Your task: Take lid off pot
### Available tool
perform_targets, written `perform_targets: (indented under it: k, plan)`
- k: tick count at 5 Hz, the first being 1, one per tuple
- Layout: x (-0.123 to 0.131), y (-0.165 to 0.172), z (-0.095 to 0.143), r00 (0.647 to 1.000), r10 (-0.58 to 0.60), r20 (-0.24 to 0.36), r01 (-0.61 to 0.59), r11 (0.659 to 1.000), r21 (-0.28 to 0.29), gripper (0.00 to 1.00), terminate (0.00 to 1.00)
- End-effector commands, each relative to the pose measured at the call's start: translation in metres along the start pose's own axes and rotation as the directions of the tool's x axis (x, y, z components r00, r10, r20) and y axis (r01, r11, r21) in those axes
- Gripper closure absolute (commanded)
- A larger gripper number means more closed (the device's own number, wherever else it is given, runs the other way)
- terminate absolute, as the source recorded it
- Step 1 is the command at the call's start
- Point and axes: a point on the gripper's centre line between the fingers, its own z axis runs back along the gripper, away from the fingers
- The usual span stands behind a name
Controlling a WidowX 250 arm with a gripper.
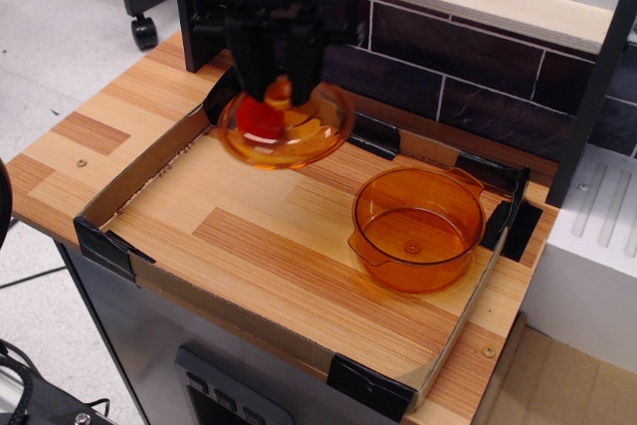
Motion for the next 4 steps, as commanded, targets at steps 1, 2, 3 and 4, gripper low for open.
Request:
perform_targets:
  k: [1,2,3,4]
  plan:
    - [0.012,0.014,-0.021,1.0,-0.015,0.011,0.014,0.998,0.068,1.0,0.0]
    - [0.017,0.018,-0.031,1.0,-0.001,0.023,-0.002,0.995,0.105,1.0,0.0]
    - [0.021,0.023,-0.036,1.0,-0.001,0.022,-0.002,0.992,0.129,0.0,0.0]
    - [0.026,0.026,-0.039,0.999,-0.006,0.035,0.0,0.988,0.155,0.0,0.0]
